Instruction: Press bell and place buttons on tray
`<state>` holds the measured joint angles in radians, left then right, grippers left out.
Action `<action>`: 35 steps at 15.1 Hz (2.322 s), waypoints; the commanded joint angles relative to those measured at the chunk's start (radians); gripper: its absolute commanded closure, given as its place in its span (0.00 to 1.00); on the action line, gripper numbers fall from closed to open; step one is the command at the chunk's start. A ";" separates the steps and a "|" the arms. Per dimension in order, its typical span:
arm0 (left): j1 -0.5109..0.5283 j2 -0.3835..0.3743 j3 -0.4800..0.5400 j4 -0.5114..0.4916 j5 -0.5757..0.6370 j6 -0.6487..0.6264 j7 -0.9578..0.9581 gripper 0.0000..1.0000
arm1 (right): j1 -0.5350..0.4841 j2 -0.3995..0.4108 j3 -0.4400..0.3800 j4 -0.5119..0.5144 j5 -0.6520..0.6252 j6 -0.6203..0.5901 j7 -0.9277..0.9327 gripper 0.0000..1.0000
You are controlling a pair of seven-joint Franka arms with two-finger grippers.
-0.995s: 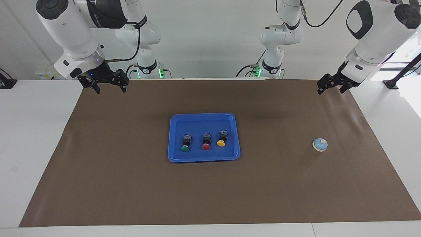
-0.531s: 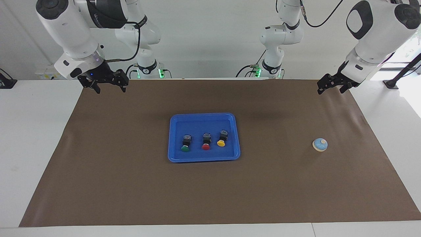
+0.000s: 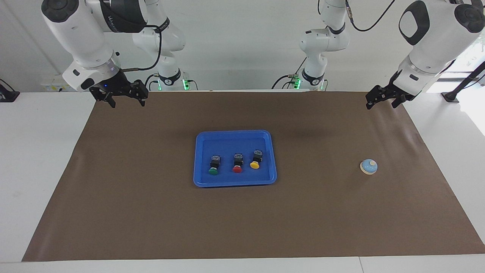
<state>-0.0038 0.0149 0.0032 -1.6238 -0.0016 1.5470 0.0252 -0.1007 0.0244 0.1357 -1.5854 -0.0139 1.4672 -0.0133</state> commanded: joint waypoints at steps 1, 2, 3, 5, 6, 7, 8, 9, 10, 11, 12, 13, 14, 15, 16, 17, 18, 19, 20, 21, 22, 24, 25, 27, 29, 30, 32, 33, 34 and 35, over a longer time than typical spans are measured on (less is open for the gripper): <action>0.014 -0.016 0.006 -0.024 -0.014 0.065 -0.016 1.00 | -0.011 -0.017 0.005 -0.016 0.015 0.005 -0.020 0.00; 0.040 -0.016 0.006 -0.025 -0.014 0.068 -0.027 1.00 | -0.011 -0.017 0.005 -0.016 0.015 0.005 -0.020 0.00; 0.062 -0.007 0.006 -0.027 -0.014 0.086 -0.030 1.00 | -0.011 -0.017 0.005 -0.016 0.015 0.005 -0.020 0.00; 0.074 0.003 0.006 -0.086 0.000 0.174 -0.025 1.00 | -0.011 -0.017 0.005 -0.016 0.015 0.005 -0.020 0.00; 0.074 0.017 0.006 -0.129 0.015 0.233 -0.024 1.00 | -0.011 -0.017 0.005 -0.016 0.015 0.005 -0.020 0.00; 0.076 0.046 0.006 -0.161 0.020 0.299 -0.022 1.00 | -0.011 -0.017 0.005 -0.016 0.015 0.005 -0.020 0.00; 0.079 0.089 0.006 -0.168 0.020 0.347 -0.021 1.00 | -0.011 -0.017 0.005 -0.016 0.015 0.005 -0.020 0.00; 0.091 0.133 0.006 -0.166 0.020 0.388 -0.021 1.00 | -0.011 -0.017 0.005 -0.016 0.015 0.005 -0.020 0.00; 0.091 0.163 0.006 -0.168 0.020 0.425 -0.021 1.00 | -0.011 -0.017 0.005 -0.016 0.015 0.005 -0.020 0.00; 0.096 0.187 0.006 -0.177 0.020 0.474 -0.021 1.00 | -0.011 -0.017 0.005 -0.016 0.015 0.005 -0.020 0.00; 0.100 0.192 0.006 -0.204 0.020 0.516 -0.019 1.00 | -0.011 -0.017 0.005 -0.016 0.015 0.005 -0.020 0.00; 0.110 0.203 0.006 -0.218 0.022 0.547 -0.019 1.00 | -0.011 -0.017 0.005 -0.016 0.015 0.005 -0.020 0.00; 0.108 0.229 0.006 -0.220 0.026 0.565 -0.019 1.00 | -0.011 -0.017 0.005 -0.016 0.015 0.005 -0.020 0.00; 0.107 0.241 0.006 -0.220 0.034 0.577 -0.019 1.00 | -0.011 -0.017 0.005 -0.016 0.015 0.005 -0.020 0.00; 0.107 0.250 0.006 -0.222 0.034 0.596 -0.019 1.00 | -0.011 -0.017 0.005 -0.016 0.015 0.005 -0.020 0.00; 0.102 0.267 0.006 -0.223 0.034 0.610 -0.021 1.00 | -0.011 -0.017 0.005 -0.016 0.015 0.005 -0.020 0.00; 0.094 0.289 0.006 -0.226 0.035 0.626 -0.021 1.00 | -0.011 -0.017 0.005 -0.016 0.015 0.005 -0.020 0.00; 0.093 0.299 0.006 -0.237 0.035 0.642 -0.022 1.00 | -0.011 -0.017 0.005 -0.016 0.015 0.005 -0.020 0.00; 0.093 0.304 0.006 -0.245 0.035 0.654 -0.022 1.00 | -0.011 -0.017 0.005 -0.016 0.015 0.005 -0.020 0.00; 0.093 0.303 0.006 -0.258 0.035 0.659 -0.021 1.00 | -0.011 -0.017 0.005 -0.016 0.015 0.005 -0.020 0.00; 0.093 0.301 0.006 -0.275 0.035 0.669 -0.021 1.00 | -0.011 -0.017 0.005 -0.016 0.015 0.005 -0.020 0.00; 0.093 0.295 0.006 -0.306 0.035 0.685 -0.021 1.00 | -0.011 -0.017 0.005 -0.016 0.015 0.005 -0.020 0.00; 0.093 0.293 0.006 -0.320 0.035 0.696 -0.021 1.00 | -0.011 -0.017 0.005 -0.016 0.015 0.005 -0.020 0.00; 0.093 0.296 0.006 -0.295 0.035 0.674 -0.019 1.00 | -0.011 -0.017 0.005 -0.016 0.015 0.005 -0.020 0.00; 0.091 0.300 0.006 -0.236 0.034 0.592 -0.021 1.00 | -0.011 -0.017 0.005 -0.016 0.015 0.005 -0.020 0.00; 0.082 0.292 0.004 -0.196 0.034 0.531 -0.021 1.00 | -0.011 -0.017 0.005 -0.016 0.015 0.005 -0.020 0.00; 0.059 0.254 0.003 -0.136 0.034 0.393 -0.027 1.00 | -0.011 -0.017 0.005 -0.016 0.015 0.005 -0.020 0.00; 0.047 0.223 0.004 -0.121 0.034 0.336 -0.028 0.71 | -0.011 -0.017 0.005 -0.016 0.015 0.005 -0.020 0.00; 0.047 0.185 0.000 -0.120 0.031 0.297 -0.031 0.01 | -0.011 -0.017 0.005 -0.016 0.015 0.005 -0.020 0.00; 0.044 0.139 -0.005 -0.128 0.029 0.263 -0.037 0.00 | -0.011 -0.017 0.005 -0.016 0.015 0.005 -0.020 0.00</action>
<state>0.0549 0.2523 -0.0029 -1.7374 0.0138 1.8959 0.0051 -0.1007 0.0244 0.1357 -1.5854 -0.0139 1.4672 -0.0133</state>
